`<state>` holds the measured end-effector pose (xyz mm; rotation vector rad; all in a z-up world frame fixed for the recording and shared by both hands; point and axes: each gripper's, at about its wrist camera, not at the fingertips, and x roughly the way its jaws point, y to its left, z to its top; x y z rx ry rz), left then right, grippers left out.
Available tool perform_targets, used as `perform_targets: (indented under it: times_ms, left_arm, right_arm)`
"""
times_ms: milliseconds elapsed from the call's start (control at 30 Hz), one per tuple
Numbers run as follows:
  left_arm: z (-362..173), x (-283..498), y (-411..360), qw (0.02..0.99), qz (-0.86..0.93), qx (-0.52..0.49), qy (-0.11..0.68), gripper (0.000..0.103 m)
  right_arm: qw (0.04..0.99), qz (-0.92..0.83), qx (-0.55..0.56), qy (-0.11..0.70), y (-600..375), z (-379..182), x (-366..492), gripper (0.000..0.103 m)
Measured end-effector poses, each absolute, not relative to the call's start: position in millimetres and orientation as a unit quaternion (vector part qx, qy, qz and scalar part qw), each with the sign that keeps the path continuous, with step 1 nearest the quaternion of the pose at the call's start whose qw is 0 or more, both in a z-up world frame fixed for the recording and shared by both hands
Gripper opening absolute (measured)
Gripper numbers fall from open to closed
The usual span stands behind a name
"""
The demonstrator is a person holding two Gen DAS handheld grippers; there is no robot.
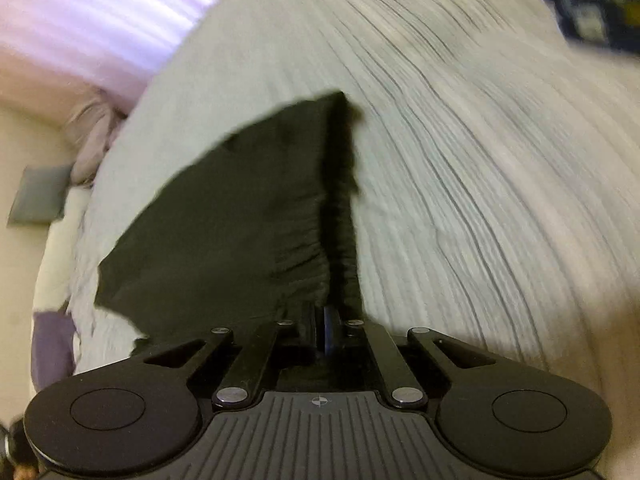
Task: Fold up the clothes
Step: 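Lift and pull the waistband with the right gripper to straighten the trousers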
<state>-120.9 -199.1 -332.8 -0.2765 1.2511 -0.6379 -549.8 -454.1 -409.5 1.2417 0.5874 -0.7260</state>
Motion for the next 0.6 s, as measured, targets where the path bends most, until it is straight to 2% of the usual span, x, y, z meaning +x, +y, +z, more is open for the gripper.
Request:
perform_targets:
  times_ms: [67,133,167,200,233,267,367,467,500,533,600]
  left_arm:
    - [-334.9,-125.9,-195.0,0.753,-0.289,-0.125,0.578,0.017]
    - [-334.8,-131.8,-190.2,0.752,-0.287,-0.122,0.581,0.017]
    - [-335.0,-134.0,-187.5,0.752,-0.282,-0.12,0.584,0.017]
    - [-335.3,-135.2,-185.0,0.751,-0.278,-0.121,0.587,0.017]
    - [-335.5,-135.9,-183.5,0.75,-0.275,-0.123,0.588,0.017]
    - [-335.8,-136.7,-181.9,0.75,-0.273,-0.125,0.59,0.017]
    - [-337.7,-137.8,-181.4,0.746,-0.271,-0.126,0.595,0.017]
    - [-339.9,-139.9,-186.6,0.742,-0.275,-0.124,0.598,0.017]
    - [-340.9,-140.6,-188.5,0.741,-0.278,-0.123,0.599,0.017]
    - [-341.8,-141.2,-190.4,0.739,-0.28,-0.123,0.6,0.017]
    - [-344.0,-142.5,-193.2,0.737,-0.285,-0.12,0.601,0.017]
  right_arm:
    - [0.717,-0.326,0.548,0.283,-456.9,-414.4,-537.2,0.002]
    - [0.713,-0.334,0.554,0.27,-453.7,-405.1,-545.0,0.007]
    - [0.711,-0.338,0.557,0.264,-452.1,-400.4,-548.9,0.018]
    - [0.71,-0.341,0.561,0.257,-450.2,-395.6,-553.2,0.046]
    - [0.711,-0.341,0.565,0.243,-444.1,-389.2,-564.7,0.062]
    - [0.712,-0.341,0.57,0.229,-437.9,-383.0,-576.1,0.068]
    - [0.708,-0.286,0.609,0.213,-412.4,-379.7,-601.9,0.067]
    - [0.711,-0.258,0.608,0.242,-398.2,-387.1,-601.7,0.065]
    - [0.711,-0.254,0.608,0.246,-396.7,-391.7,-601.9,0.055]
    - [0.71,-0.249,0.609,0.251,-395.2,-396.4,-602.1,0.039]
    - [0.71,-0.24,0.609,0.26,-392.1,-405.7,-602.4,0.036]
